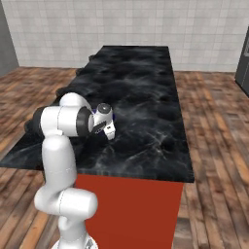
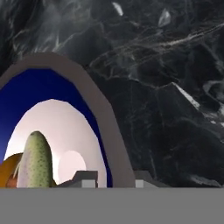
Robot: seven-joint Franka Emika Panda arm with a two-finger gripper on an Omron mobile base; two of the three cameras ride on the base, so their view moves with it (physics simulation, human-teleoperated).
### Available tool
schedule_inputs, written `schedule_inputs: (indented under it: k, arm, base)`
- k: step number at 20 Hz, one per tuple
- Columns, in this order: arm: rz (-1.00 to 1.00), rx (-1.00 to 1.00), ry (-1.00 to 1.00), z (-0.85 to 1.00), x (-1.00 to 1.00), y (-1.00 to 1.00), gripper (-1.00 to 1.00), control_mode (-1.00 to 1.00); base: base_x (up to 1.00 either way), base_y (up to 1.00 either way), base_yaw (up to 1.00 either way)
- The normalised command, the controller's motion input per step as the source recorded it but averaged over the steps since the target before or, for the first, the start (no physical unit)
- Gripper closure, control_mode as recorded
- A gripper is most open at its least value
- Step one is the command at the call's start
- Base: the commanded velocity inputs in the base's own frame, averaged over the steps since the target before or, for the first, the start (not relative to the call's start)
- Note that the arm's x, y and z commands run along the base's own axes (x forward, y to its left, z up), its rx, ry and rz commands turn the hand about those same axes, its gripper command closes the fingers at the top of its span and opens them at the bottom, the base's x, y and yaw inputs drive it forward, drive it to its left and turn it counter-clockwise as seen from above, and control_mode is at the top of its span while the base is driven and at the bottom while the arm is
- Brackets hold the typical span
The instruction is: The microwave is finished heating the fish and mushroom. Take the bowl containing the food and place it on the dining counter.
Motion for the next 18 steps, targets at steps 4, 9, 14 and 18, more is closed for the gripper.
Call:
schedule_inputs:
  k: [4,9,14,18]
  arm:
    - [0.00,0.01,-0.05,0.29,-0.45,-0.06,-1.00,-1.00]
    - [-0.04,0.03,-0.13,0.91,-0.93,-0.23,-1.00,-1.00]
    - [0.00,0.03,-0.15,1.00,-1.00,-0.22,-1.00,-1.00]
    - [0.00,0.00,-0.12,1.00,-1.00,-0.11,-1.00,-1.00]
  base:
    - [0.00,0.00,0.00]
    - [0.00,0.00,0.00]
    - [0.00,0.00,0.00]
    - [0.00,0.00,0.00]
